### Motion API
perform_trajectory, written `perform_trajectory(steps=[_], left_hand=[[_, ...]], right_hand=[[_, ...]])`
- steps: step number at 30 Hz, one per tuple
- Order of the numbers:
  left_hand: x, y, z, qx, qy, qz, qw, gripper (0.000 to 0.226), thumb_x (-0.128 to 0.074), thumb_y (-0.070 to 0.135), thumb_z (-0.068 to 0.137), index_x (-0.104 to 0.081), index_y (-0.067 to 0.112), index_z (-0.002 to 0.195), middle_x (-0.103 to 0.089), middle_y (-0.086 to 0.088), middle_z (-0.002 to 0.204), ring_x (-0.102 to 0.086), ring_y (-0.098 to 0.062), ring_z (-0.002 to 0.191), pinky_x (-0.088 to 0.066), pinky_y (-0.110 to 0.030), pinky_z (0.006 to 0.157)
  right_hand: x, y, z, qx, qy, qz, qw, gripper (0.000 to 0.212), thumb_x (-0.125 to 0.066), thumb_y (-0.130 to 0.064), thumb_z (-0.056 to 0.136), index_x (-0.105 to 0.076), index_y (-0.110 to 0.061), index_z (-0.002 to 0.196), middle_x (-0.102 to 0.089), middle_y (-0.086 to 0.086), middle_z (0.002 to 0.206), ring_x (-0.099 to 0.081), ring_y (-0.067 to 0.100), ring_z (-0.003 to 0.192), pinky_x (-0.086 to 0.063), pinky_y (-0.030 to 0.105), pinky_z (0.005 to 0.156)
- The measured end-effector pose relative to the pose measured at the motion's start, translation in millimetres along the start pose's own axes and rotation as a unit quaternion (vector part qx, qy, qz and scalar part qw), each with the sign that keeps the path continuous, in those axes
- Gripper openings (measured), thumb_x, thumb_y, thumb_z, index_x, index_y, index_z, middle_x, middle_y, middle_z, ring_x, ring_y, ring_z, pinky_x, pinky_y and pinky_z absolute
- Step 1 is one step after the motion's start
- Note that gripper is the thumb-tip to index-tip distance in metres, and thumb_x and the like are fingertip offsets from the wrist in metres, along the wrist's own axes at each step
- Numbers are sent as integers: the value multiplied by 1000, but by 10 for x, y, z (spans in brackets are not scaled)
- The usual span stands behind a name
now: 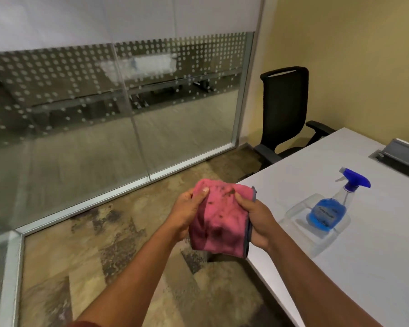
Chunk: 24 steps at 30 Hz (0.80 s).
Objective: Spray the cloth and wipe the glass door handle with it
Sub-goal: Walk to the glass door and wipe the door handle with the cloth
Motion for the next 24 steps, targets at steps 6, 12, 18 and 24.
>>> perform_trajectory(steps=[6,12,18,24], left_hand=[[473,74,-297,-41,85,-2,996,25,-63,31,99,-71,12,112,-77,-3,87,-70,-14,72,-54,-21,59],[775,103,-602,-103,186,10,977,19,-62,32,100,-74,17,98,-77,-2,87,-68,-15,78,-54,-32,74],[944,138,-1131,-189,315,121,922,25,-54,35,103,-73,20,107,-77,0,95,-70,-13,86,-56,-33,78],[1021,53,-1775,-197,406,122,884,29,-51,45,98,-71,26,107,-76,0,100,-72,-20,97,-58,-46,88]], right_hand=[[-499,119,-6,-8,-43,-46,998,30,-53,-11,99,-58,2,126,-72,22,109,-74,30,93,-62,38,70],[-857,219,43,-21,-113,-75,990,18,-53,-8,99,-70,-9,105,-75,17,103,-73,29,95,-61,44,82],[-1142,383,-92,-93,-175,-96,975,32,-52,-13,100,-59,2,127,-72,20,113,-73,29,98,-62,40,78],[-1352,539,-404,-111,-266,-114,951,19,-51,-6,99,-67,-5,109,-77,13,93,-75,22,81,-62,34,67]])
Point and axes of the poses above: each hand's wrist, its own z-axis towards the middle knuckle, its own x-axis out of the back of the hand, y = z × x, the point moved 4 cm from there along z, towards the middle knuckle
